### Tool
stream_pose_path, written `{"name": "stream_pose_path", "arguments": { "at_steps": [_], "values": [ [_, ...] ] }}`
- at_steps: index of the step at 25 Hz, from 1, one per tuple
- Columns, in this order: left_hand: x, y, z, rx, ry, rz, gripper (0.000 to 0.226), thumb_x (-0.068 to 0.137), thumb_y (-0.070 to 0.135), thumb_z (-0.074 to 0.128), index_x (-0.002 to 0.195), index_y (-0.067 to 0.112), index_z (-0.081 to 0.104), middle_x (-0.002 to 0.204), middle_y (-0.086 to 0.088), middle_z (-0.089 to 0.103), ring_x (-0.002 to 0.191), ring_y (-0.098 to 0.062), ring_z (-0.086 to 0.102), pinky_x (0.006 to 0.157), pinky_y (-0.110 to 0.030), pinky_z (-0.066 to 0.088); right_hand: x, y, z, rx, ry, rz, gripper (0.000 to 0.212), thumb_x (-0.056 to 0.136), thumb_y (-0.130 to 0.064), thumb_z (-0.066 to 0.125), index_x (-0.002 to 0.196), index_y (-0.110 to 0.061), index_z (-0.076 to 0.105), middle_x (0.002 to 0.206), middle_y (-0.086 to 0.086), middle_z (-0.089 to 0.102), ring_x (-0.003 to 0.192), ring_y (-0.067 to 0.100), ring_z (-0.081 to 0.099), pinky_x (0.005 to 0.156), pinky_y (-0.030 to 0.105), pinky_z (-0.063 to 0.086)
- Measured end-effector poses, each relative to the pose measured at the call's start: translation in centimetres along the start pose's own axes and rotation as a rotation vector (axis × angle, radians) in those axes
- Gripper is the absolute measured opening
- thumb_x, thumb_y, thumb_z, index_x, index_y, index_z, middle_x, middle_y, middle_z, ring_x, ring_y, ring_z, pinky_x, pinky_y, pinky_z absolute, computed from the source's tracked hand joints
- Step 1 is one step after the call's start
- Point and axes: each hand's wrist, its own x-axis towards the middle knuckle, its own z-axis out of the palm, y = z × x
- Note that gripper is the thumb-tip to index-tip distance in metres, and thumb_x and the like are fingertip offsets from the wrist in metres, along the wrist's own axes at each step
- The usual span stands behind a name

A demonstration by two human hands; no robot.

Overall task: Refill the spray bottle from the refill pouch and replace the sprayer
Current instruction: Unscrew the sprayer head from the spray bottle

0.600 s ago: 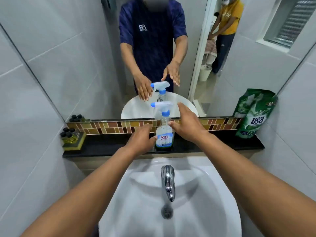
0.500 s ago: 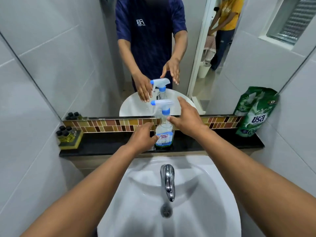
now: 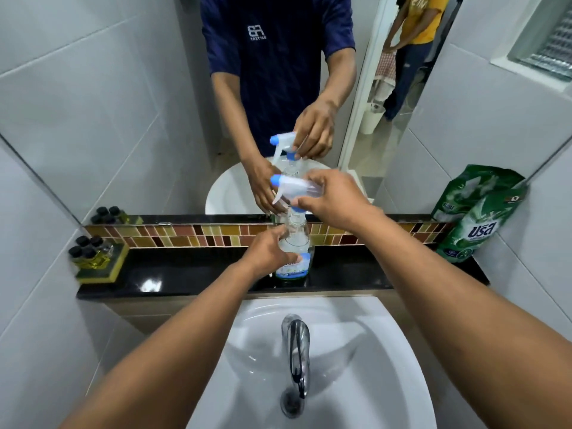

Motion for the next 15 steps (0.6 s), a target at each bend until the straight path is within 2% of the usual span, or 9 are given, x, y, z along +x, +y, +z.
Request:
{"name": "stream_pose_path", "arguments": {
  "at_steps": [3, 5, 8, 10, 12, 15],
  "values": [
    [1.4, -2.0, 0.7, -0.048, 0.001, 0.030, 0.084, 0.056, 0.050, 0.094, 0.133, 0.029, 0.068, 0.133, 0.004, 0.075, 0.123, -0.017, 0.071, 0.109, -0.047, 0.057, -0.1, 0.0, -4.0, 0.157, 0.128, -0.015, 0.028, 0.079, -0.037, 0.084, 0.095, -0.015, 0.075, 0.081, 0.001, 0.072, 0.069, 0.014, 0.061, 0.067, 0.037, 0.051],
    [1.6, -2.6, 0.6, -0.041, 0.006, 0.042, 0.080, 0.058, 0.044, 0.096, 0.132, 0.027, 0.069, 0.131, 0.005, 0.076, 0.121, -0.018, 0.071, 0.106, -0.049, 0.059, -0.9, 0.0, -6.6, 0.263, 0.221, -0.008, 0.028, 0.080, -0.035, 0.084, 0.095, -0.011, 0.077, 0.082, 0.007, 0.074, 0.067, 0.011, 0.058, 0.063, 0.034, 0.049],
    [0.2, -1.3, 0.0, -0.074, 0.018, 0.026, 0.066, 0.069, 0.023, 0.098, 0.129, 0.025, 0.071, 0.124, 0.005, 0.079, 0.115, -0.018, 0.074, 0.100, -0.052, 0.063, -2.3, 0.7, -9.0, 0.359, 0.336, 0.007, 0.033, 0.081, -0.032, 0.084, 0.097, -0.004, 0.077, 0.095, 0.023, 0.077, 0.073, 0.028, 0.070, 0.071, 0.048, 0.060],
    [-0.2, -1.0, -0.1, -0.089, 0.012, 0.011, 0.063, 0.072, 0.016, 0.097, 0.129, 0.024, 0.070, 0.122, 0.005, 0.079, 0.112, -0.017, 0.075, 0.096, -0.053, 0.064, -3.1, 1.7, -9.8, 0.427, 0.385, 0.020, 0.028, 0.082, -0.031, 0.084, 0.094, -0.007, 0.077, 0.093, 0.023, 0.077, 0.075, 0.033, 0.074, 0.073, 0.048, 0.062],
    [-0.4, -1.0, -0.2, -0.084, 0.020, 0.004, 0.065, 0.072, 0.015, 0.097, 0.131, 0.022, 0.070, 0.122, 0.004, 0.079, 0.111, -0.017, 0.075, 0.095, -0.053, 0.065, -3.9, 2.8, -10.4, 0.519, 0.416, 0.049, 0.021, 0.084, -0.028, 0.083, 0.095, -0.011, 0.076, 0.087, 0.019, 0.076, 0.069, 0.024, 0.072, 0.073, 0.043, 0.062],
    [-0.6, -1.3, -0.2, -0.071, 0.034, 0.003, 0.064, 0.071, 0.017, 0.098, 0.130, 0.020, 0.070, 0.122, 0.002, 0.079, 0.112, -0.020, 0.075, 0.093, -0.052, 0.065, -5.3, 5.1, -10.9, 0.656, 0.478, 0.138, 0.012, 0.088, -0.024, 0.081, 0.091, -0.014, 0.074, 0.085, 0.016, 0.073, 0.072, 0.025, 0.069, 0.082, 0.044, 0.062]
  ]
}}
